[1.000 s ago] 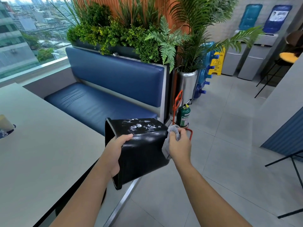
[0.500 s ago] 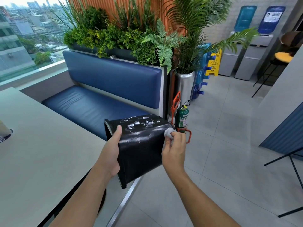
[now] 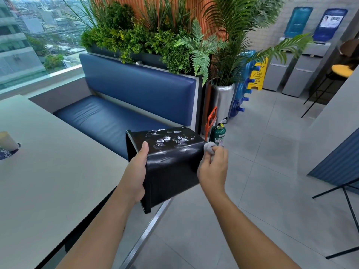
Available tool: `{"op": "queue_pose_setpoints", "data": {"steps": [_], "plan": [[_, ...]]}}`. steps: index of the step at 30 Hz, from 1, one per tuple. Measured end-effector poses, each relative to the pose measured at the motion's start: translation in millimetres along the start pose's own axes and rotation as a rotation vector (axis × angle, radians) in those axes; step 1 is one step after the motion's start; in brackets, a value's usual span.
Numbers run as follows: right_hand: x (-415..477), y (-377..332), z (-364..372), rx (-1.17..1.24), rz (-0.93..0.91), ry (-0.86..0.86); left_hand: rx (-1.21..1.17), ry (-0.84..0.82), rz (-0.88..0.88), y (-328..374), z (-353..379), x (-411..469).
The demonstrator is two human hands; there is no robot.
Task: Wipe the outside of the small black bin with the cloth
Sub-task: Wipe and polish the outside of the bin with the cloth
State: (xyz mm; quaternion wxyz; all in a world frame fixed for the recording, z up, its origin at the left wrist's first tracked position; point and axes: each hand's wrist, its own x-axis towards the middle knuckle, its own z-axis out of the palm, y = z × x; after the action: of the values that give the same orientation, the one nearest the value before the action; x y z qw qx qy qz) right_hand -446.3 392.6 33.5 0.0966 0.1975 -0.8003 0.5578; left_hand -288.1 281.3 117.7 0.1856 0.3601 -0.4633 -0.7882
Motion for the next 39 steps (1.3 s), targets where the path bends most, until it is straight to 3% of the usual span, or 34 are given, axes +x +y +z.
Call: {"op": "queue_pose_setpoints", "data": {"steps": [3, 5, 7, 11, 15, 20, 27, 32, 36, 39], "plan": [[23, 4, -1, 0.127, 0.396, -0.022, -0.03, -0.054, 0.016, -3, -2, -1], [35, 8, -5, 0.339, 0.643, -0.077, -0.037, -0.075, 0.035, -2, -7, -1], [38, 12, -9, 0.503, 0.754, -0.119, -0.039, -0.066, 0.045, -2, -11, 4], [24, 22, -6, 0.536, 0.799, -0.233, 0.021, 0.211, 0.067, -3, -11, 25], [9, 32, -4, 0.465, 0.737, -0.313, 0.24, 0.43, 0.263, -15, -19, 36], [21, 31, -24, 0.407, 0.643, -0.245, 0.449, 0.637, 0.31, -31, -65, 50], [50, 10, -25, 0.154, 0.445, -0.456, 0.345, 0.572, 0.216, -38, -104, 64], [57, -16, -13, -0.072, 0.267, -0.429, 0.242, 0.476, 0.153, -39, -107, 64], [51, -41, -5, -0.011, 0.181, -0.349, 0.21, 0.464, 0.182, -38, -103, 64], [31, -56, -11, 0.128, 0.007, -0.398, 0.161, 0.492, 0.206, -37, -111, 69]]}}
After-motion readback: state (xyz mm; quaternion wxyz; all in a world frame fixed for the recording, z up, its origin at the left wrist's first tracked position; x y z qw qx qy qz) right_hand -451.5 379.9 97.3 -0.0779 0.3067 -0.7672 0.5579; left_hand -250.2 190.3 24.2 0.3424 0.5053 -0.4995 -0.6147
